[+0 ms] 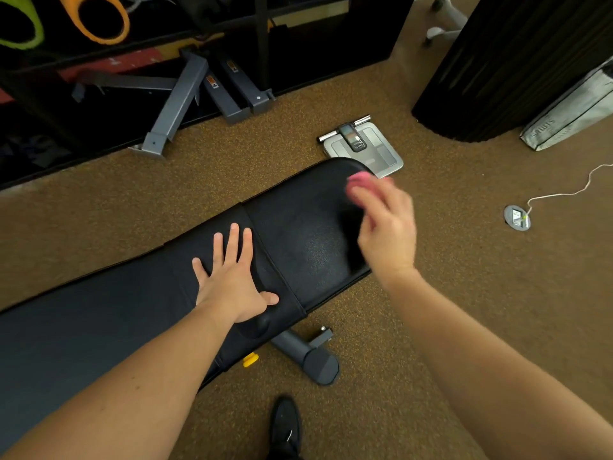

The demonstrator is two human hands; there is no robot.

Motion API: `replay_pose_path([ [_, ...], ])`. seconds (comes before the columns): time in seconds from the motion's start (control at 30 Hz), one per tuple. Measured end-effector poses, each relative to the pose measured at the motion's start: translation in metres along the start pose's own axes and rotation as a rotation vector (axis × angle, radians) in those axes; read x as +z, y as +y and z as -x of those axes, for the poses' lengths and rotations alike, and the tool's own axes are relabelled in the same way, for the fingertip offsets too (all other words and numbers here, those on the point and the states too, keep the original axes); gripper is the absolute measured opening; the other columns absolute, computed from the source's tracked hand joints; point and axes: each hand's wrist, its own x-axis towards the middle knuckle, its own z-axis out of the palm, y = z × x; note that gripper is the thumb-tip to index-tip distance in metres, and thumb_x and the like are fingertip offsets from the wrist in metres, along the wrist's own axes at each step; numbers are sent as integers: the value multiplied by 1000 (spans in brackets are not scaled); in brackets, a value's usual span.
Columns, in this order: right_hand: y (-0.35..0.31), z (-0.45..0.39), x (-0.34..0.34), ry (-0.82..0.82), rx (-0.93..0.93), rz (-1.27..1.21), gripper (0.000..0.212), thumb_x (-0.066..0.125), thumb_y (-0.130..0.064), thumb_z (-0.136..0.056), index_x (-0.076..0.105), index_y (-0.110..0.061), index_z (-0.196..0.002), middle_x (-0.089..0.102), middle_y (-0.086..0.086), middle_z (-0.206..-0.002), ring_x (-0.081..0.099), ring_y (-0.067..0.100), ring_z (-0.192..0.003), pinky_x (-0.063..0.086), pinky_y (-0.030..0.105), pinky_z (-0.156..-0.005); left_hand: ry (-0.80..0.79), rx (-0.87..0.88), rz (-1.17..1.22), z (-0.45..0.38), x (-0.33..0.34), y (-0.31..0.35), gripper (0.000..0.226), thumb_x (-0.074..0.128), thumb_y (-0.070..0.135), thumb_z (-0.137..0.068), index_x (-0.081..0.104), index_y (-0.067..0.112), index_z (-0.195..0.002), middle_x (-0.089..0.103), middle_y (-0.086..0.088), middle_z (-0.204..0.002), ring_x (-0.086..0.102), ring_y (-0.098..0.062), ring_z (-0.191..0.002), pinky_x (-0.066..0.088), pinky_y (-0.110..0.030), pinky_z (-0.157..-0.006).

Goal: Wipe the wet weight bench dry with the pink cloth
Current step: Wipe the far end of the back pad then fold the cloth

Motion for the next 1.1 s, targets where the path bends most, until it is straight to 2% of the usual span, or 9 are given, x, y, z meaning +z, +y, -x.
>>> replay_pose_path([
  [0.07, -30, 25, 20, -253, -92, 17, 43, 59, -13, -94, 63, -27, -135, 49, -8, -149, 41, 26, -139, 30, 41, -115, 3, 0, 4, 0, 0, 0, 134, 72, 65, -76, -35, 30, -149, -48, 10, -151, -38, -22, -144, -5, -65, -119],
  [0.17, -62, 69, 47, -614, -223, -41, 59, 49, -35, -101, 31, -33, -157, 31, -9, -162, 25, 18, -151, 26, 46, -121, 17, 8, 5, -1, 0, -1, 134, 71, 66, -74, -33, 29, -150, -46, 8, -153, -37, -23, -145, -4, -65, -119],
  [0.27, -63, 74, 65, -635, -219, 3, 58, 47, -37, -103, 29, -30, -158, 31, -5, -163, 25, 18, -151, 28, 44, -120, 32, 11, 0, -1, 1, -2, 133, 70, 67, -74, -31, 29, -152, -45, 8, -154, -36, -24, -145, -3, -65, -119],
  [0.37, -50, 56, 67, -665, -297, 107, 53, 40, -42, -105, 31, -34, -156, 28, -3, -165, 16, 22, -154, 15, 46, -125, 13, 3, -4, -1, 0, -1, 135, 71, 68, -74, -33, 29, -150, -47, 9, -153, -37, -23, -144, -4, -64, -119],
  [0.67, 39, -18, 39, -559, 16, 292, 47, 30, -44, -106, 30, -40, -153, 27, -5, -165, 16, 24, -154, 12, 50, -125, 8, 7, 12, 1, -1, -1, 133, 71, 65, -77, -36, 31, -148, -48, 10, -151, -38, -22, -144, -5, -64, -119],
  [0.73, 50, -26, 32, -535, 104, 262, 45, 30, -43, -107, 29, -43, -152, 26, -7, -164, 21, 27, -151, 19, 52, -121, 12, 9, 15, 1, -1, -1, 133, 71, 65, -77, -36, 31, -149, -48, 10, -151, -38, -22, -144, -5, -64, -119],
  [0.93, 83, -42, -3, -505, 725, -39, 44, 33, -43, -106, 39, -28, -147, 59, 11, -136, 60, 34, -117, 47, 46, -101, 25, 3, 18, 2, 0, 1, 133, 71, 64, -77, -37, 31, -147, -49, 10, -151, -39, -22, -143, -6, -64, -119],
  [1.0, 89, -35, -15, -389, 721, -46, 44, 36, -49, -102, 43, -32, -142, 65, 5, -125, 65, 29, -108, 54, 49, -95, 30, 2, 18, 0, 0, 0, 134, 71, 65, -76, -37, 31, -148, -49, 10, -151, -39, -22, -143, -5, -65, -119],
  [1.1, 68, -29, -16, -208, 512, -38, 44, 41, -45, -103, 40, -38, -147, 56, -1, -137, 57, 14, -113, 48, 37, -98, 68, 15, 0, -1, 1, -1, 135, 71, 69, -74, -32, 30, -151, -43, 8, -156, -32, -24, -147, -1, -64, -120],
])
